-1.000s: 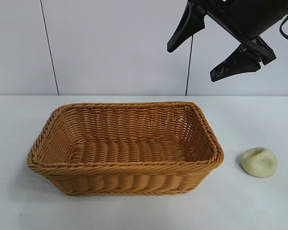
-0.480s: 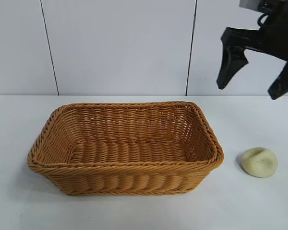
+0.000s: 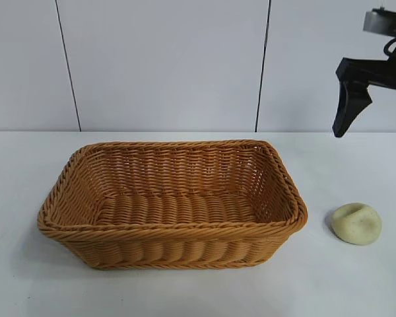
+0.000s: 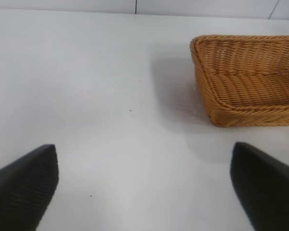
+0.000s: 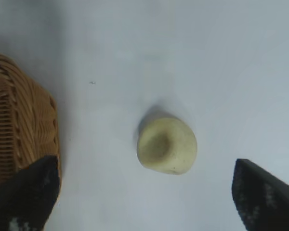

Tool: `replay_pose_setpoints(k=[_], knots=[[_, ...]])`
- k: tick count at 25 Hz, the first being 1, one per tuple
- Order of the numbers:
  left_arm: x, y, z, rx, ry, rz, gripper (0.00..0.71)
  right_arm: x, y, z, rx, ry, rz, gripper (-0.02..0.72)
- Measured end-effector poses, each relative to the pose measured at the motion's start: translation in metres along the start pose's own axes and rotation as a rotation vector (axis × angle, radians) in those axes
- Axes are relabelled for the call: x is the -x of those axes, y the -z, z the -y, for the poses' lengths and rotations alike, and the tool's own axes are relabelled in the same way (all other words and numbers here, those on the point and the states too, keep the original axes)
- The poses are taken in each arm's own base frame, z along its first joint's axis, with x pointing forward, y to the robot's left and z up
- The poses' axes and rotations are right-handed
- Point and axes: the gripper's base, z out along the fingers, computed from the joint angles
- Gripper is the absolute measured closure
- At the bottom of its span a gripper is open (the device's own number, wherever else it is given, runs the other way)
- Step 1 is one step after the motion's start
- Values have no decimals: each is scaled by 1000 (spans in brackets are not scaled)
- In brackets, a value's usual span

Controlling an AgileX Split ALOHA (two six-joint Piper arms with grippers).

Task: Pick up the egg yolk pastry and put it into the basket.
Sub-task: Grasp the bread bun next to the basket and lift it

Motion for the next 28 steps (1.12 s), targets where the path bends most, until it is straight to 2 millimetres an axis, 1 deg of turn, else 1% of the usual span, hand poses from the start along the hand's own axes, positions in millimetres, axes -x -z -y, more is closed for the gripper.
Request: replay_pose_setpoints(k=[1, 3, 5, 10, 11, 13, 16, 19, 20, 22, 24, 26, 28], knots=[[0, 0, 0, 0, 0, 0, 15, 0, -10, 1, -4, -2, -21, 8], [0, 0, 0, 0, 0, 0, 15, 2, -23, 3, -11, -4, -35, 8], [0, 0, 0, 0, 0, 0, 15, 2, -32, 4, -14, -7, -46, 8], [0, 0, 0, 0, 0, 0, 15, 4, -36, 4, -15, -8, -36, 12], [0, 0, 0, 0, 0, 0, 15, 4, -36, 4, -15, -8, -33, 31], [0, 0, 0, 0, 0, 0, 15, 4, -36, 4, -15, -8, -32, 94], [0, 0, 0, 0, 0, 0, 15, 5, -36, 4, -15, -8, -31, 258], [0, 0, 0, 0, 0, 0, 15, 4, -36, 4, -16, -6, -38, 447], [0, 0, 0, 0, 0, 0, 15, 3, -36, 4, -16, -4, -43, 482], [0, 0, 0, 0, 0, 0, 15, 4, -34, 4, -15, 7, -57, 524], [0, 0, 0, 0, 0, 0, 15, 7, -28, 3, -13, 12, -64, 535], [0, 0, 0, 0, 0, 0, 15, 11, -13, 0, -8, 18, -68, 542], [0, 0, 0, 0, 0, 0, 15, 20, 10, -4, 1, 32, -37, 542]])
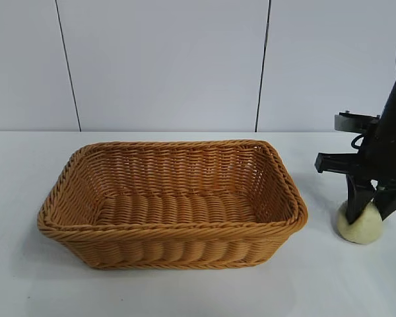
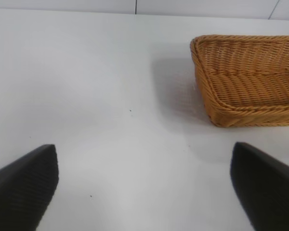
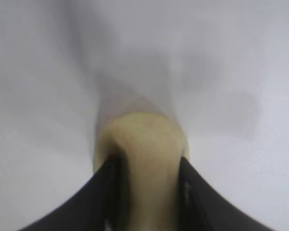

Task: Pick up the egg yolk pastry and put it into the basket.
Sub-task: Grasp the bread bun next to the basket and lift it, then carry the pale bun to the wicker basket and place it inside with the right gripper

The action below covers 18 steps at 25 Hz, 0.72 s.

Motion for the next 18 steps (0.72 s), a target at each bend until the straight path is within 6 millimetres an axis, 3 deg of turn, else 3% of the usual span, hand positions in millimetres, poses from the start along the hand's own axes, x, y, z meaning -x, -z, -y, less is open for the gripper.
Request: replay_pose_setpoints(k=[4, 8, 13, 18], knots=[[0, 0, 0, 0, 0, 1, 15, 14, 55, -9, 17, 24, 88, 542], [0, 0, 0, 0, 0, 1, 15, 21, 91, -14, 28, 41, 151, 542], [0, 0, 0, 0, 0, 1, 15, 21, 97, -28, 32, 78, 147, 542], [0, 0, 0, 0, 0, 1, 15, 12, 93, -69, 45, 180, 134, 542]])
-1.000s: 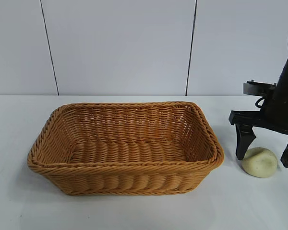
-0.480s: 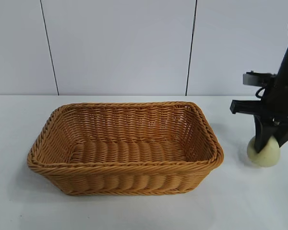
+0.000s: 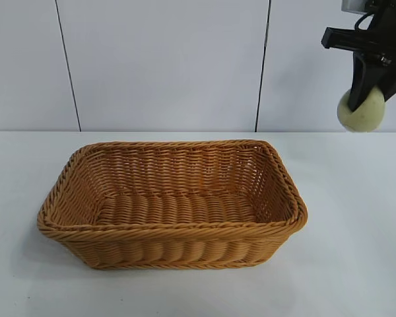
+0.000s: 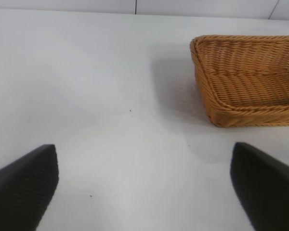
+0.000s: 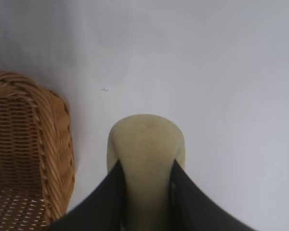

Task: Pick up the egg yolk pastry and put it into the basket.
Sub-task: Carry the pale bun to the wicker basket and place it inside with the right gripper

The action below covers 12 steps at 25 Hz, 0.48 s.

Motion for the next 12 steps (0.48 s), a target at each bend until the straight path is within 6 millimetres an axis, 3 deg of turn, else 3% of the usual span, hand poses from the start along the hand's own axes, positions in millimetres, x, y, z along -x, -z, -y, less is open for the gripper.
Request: replay_pose_setpoints(k=[8, 12], knots=[[0, 0, 0, 0, 0, 0, 15, -16, -9, -97, 64, 184, 31, 542], [0, 0, 0, 0, 0, 0, 15, -28, -11, -137, 103, 248, 71, 542]])
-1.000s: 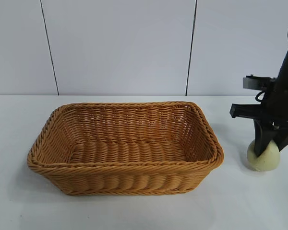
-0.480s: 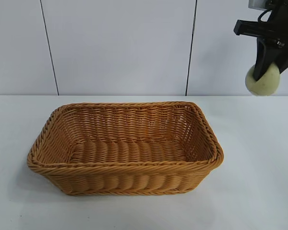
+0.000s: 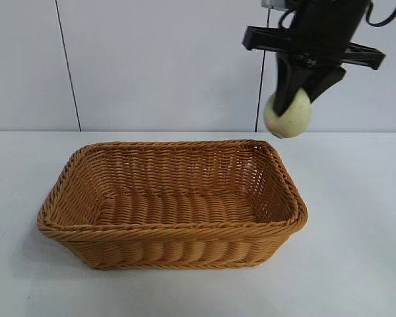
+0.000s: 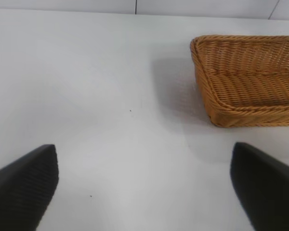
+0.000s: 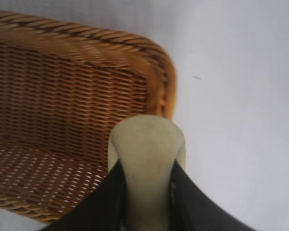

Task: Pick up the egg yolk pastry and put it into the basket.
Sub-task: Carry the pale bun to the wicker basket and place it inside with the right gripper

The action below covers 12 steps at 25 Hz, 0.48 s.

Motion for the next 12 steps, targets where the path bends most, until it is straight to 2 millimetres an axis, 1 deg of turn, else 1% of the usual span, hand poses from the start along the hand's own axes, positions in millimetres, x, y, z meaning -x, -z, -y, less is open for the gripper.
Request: replay_pose_setpoints(k=[2, 4, 6, 8, 12], knots=[[0, 0, 0, 0, 0, 0, 15, 0, -2, -17, 18, 19, 31, 542], [0, 0, 0, 0, 0, 0, 15, 0, -6, -27, 30, 22, 50, 542], [0, 0, 0, 0, 0, 0, 15, 0, -16, -33, 35, 25, 53, 542], [0, 0, 0, 0, 0, 0, 15, 2, -33, -34, 31, 23, 42, 542], [0, 0, 0, 0, 0, 0, 15, 3, -76, -29, 11, 11, 4, 542]])
